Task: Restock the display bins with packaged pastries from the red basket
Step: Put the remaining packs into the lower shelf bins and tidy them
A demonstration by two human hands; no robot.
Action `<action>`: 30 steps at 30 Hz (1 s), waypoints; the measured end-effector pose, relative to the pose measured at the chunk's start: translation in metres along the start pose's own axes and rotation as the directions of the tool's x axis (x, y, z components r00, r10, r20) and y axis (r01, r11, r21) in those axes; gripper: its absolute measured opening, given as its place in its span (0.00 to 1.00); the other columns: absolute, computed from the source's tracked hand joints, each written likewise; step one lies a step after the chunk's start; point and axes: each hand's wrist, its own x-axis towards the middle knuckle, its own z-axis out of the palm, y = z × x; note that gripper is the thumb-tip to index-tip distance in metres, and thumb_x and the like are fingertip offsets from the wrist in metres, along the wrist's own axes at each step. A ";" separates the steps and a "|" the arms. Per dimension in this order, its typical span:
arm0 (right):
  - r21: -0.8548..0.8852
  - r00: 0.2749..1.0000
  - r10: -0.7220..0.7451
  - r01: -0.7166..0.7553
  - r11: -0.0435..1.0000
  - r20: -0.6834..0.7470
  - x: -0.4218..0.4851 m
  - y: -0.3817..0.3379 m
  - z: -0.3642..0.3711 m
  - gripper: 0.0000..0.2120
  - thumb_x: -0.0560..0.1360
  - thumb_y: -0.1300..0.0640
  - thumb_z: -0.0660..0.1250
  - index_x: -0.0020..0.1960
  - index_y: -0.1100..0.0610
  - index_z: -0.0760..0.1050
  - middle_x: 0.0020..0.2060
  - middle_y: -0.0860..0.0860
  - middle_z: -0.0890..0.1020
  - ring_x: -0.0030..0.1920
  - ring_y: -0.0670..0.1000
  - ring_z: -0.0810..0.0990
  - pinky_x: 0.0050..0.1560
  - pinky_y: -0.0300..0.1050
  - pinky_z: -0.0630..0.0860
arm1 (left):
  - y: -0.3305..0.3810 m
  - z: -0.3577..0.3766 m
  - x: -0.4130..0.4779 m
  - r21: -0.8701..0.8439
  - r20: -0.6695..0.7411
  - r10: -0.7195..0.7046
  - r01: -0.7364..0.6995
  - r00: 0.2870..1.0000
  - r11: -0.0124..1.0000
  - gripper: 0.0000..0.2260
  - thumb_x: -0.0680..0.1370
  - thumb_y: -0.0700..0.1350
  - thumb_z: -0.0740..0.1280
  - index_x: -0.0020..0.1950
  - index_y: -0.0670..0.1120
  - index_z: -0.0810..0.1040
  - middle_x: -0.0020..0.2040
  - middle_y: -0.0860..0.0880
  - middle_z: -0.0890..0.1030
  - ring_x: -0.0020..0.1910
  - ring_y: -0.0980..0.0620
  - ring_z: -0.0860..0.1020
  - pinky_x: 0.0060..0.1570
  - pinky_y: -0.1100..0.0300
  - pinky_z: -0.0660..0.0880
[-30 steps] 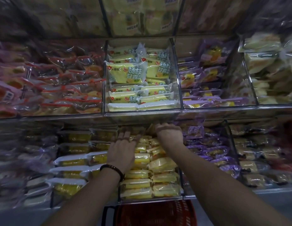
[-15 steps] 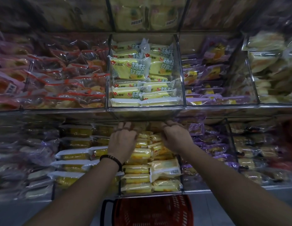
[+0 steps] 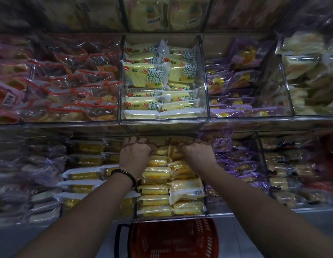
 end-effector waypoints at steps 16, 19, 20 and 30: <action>0.090 0.995 -0.001 -0.008 0.996 0.101 0.011 -0.007 0.009 0.18 0.80 0.62 0.65 0.70 0.53 0.72 0.60 0.56 0.78 0.54 0.62 0.83 0.49 0.57 0.83 | -0.010 0.009 0.000 -0.136 -0.021 -0.040 0.037 0.999 0.990 0.11 0.80 0.49 0.71 0.57 0.65 0.86 0.58 0.53 0.82 0.59 0.43 0.75 0.58 0.49 0.76; 0.131 0.995 -0.009 -0.004 0.991 0.097 0.013 -0.001 0.014 0.20 0.80 0.63 0.64 0.71 0.52 0.72 0.62 0.56 0.77 0.57 0.63 0.82 0.51 0.57 0.82 | -0.003 0.011 0.003 -0.139 -0.003 -0.055 0.054 0.998 0.989 0.10 0.82 0.52 0.69 0.59 0.65 0.85 0.59 0.53 0.80 0.61 0.44 0.73 0.59 0.51 0.76; 0.153 0.995 -0.018 0.003 0.988 0.095 0.013 0.001 0.013 0.21 0.80 0.63 0.64 0.71 0.52 0.72 0.63 0.55 0.77 0.58 0.63 0.82 0.51 0.56 0.81 | -0.003 0.011 0.003 -0.141 -0.004 -0.054 0.053 0.999 0.989 0.10 0.82 0.53 0.68 0.59 0.65 0.84 0.59 0.53 0.80 0.61 0.44 0.73 0.59 0.51 0.76; 0.178 0.984 -0.175 0.175 0.968 -0.020 -0.029 0.017 0.018 0.22 0.73 0.47 0.69 0.64 0.54 0.77 0.53 0.54 0.81 0.51 0.59 0.81 0.48 0.53 0.79 | -0.016 0.003 -0.016 -0.295 -0.083 0.243 -0.257 0.966 0.920 0.10 0.79 0.53 0.72 0.58 0.53 0.86 0.53 0.50 0.82 0.54 0.49 0.79 0.49 0.53 0.80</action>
